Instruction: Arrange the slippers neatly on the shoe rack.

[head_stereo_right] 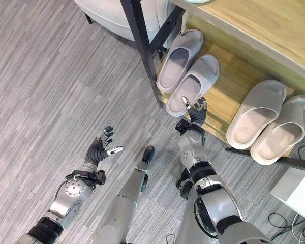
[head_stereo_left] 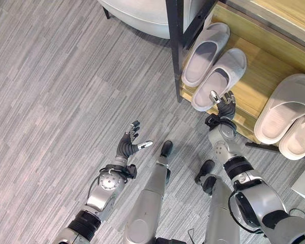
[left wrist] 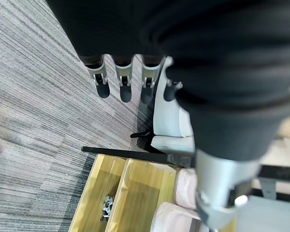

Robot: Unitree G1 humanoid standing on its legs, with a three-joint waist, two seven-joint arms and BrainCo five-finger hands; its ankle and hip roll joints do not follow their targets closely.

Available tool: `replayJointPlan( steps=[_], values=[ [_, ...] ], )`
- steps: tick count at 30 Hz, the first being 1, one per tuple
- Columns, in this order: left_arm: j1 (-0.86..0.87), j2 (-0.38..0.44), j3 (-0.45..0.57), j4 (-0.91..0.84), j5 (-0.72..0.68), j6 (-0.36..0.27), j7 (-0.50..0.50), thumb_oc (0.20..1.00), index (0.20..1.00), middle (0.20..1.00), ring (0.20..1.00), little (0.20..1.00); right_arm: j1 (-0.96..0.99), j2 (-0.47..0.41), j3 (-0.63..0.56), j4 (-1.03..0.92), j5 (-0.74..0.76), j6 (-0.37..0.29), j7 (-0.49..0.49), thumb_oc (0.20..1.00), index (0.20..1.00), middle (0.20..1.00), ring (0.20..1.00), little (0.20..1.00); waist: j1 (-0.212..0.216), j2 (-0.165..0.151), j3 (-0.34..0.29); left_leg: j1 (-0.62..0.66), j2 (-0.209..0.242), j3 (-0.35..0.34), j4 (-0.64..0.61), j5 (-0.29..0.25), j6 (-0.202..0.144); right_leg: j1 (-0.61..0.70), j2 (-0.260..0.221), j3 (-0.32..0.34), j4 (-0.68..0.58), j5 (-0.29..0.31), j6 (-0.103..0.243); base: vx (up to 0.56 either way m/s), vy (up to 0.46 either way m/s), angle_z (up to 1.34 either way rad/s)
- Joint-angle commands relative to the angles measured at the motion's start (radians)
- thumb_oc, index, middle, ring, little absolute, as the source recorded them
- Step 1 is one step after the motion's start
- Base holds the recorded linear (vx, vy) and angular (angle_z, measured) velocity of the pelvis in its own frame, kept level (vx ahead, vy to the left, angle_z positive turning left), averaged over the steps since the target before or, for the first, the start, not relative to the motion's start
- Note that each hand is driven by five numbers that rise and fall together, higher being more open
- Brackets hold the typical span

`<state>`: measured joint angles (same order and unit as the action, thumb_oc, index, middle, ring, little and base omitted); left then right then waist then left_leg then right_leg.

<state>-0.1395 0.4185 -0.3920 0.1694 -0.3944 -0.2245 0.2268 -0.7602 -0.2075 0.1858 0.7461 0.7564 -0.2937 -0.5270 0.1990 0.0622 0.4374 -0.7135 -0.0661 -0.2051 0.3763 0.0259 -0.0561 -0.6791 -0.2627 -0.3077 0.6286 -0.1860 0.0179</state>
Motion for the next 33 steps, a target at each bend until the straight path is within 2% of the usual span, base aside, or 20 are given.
replayJointPlan(
  steps=[1,6,11,17,24,30,33],
  values=[
    [-0.014,0.031,-0.033,-0.069,-0.018,-0.025,-0.012,1.0,1.0,1.0,1.0,1.0,-0.114,-0.054,0.012,0.0,0.036,-0.025,0.054,1.0,1.0,1.0,1.0,1.0,0.037,-0.001,-0.002,0.038,0.006,0.025,0.004,-0.135,0.017,0.133,0.004,0.037,-0.07,-0.082,0.076,0.0,0.0,0.0],
    [-0.025,0.041,-0.048,-0.061,-0.028,-0.016,-0.015,1.0,1.0,1.0,1.0,1.0,-0.194,-0.093,-0.002,0.066,0.167,-0.025,0.076,1.0,1.0,1.0,1.0,1.0,0.043,-0.009,-0.004,0.042,0.01,0.027,0.001,-0.137,0.014,0.137,0.005,0.036,-0.072,-0.082,0.077,0.01,-0.004,0.0],
    [-0.008,0.064,-0.063,-0.059,-0.025,0.006,-0.032,1.0,1.0,1.0,1.0,1.0,-0.26,-0.144,0.009,0.146,0.317,0.007,0.112,1.0,1.0,1.0,1.0,1.0,0.042,-0.02,-0.005,0.055,0.016,0.033,-0.005,-0.14,0.01,0.144,0.009,0.037,-0.075,-0.082,0.078,0.01,-0.004,0.0],
    [-0.013,0.069,-0.066,-0.058,-0.038,0.013,-0.041,1.0,1.0,1.0,1.0,1.0,-0.297,-0.161,0.009,0.187,0.381,0.022,0.133,1.0,1.0,1.0,1.0,1.0,0.036,-0.025,-0.008,0.065,0.02,0.039,-0.006,-0.144,0.009,0.148,0.015,0.044,-0.075,-0.083,0.075,0.0,0.0,0.0],
    [-0.015,0.067,-0.055,-0.06,-0.037,0.025,-0.052,1.0,1.0,1.0,1.0,1.0,-0.273,-0.124,0.047,0.149,0.419,0.039,0.176,1.0,1.0,1.0,1.0,1.0,0.029,-0.032,-0.007,0.077,0.026,0.045,-0.007,-0.146,0.006,0.157,0.022,0.05,-0.082,-0.081,0.075,0.0,0.0,0.0],
    [-0.001,0.062,-0.053,-0.055,-0.047,0.023,-0.047,1.0,1.0,1.0,1.0,1.0,-0.315,-0.14,-0.003,0.221,0.44,0.035,0.164,1.0,1.0,1.0,1.0,1.0,0.034,-0.026,-0.001,0.075,0.023,0.043,-0.011,-0.143,0.008,0.16,0.023,0.048,-0.082,-0.081,0.075,0.0,0.0,0.0],
    [-0.005,0.06,-0.068,-0.047,-0.053,0.017,-0.049,1.0,1.0,1.0,1.0,1.0,-0.354,-0.175,-0.028,0.289,0.444,0.04,0.157,1.0,1.0,1.0,1.0,1.0,0.038,-0.026,0.002,0.073,0.023,0.041,-0.014,-0.142,0.006,0.158,0.022,0.047,-0.084,-0.08,0.076,0.0,0.0,0.0]
  ],
)
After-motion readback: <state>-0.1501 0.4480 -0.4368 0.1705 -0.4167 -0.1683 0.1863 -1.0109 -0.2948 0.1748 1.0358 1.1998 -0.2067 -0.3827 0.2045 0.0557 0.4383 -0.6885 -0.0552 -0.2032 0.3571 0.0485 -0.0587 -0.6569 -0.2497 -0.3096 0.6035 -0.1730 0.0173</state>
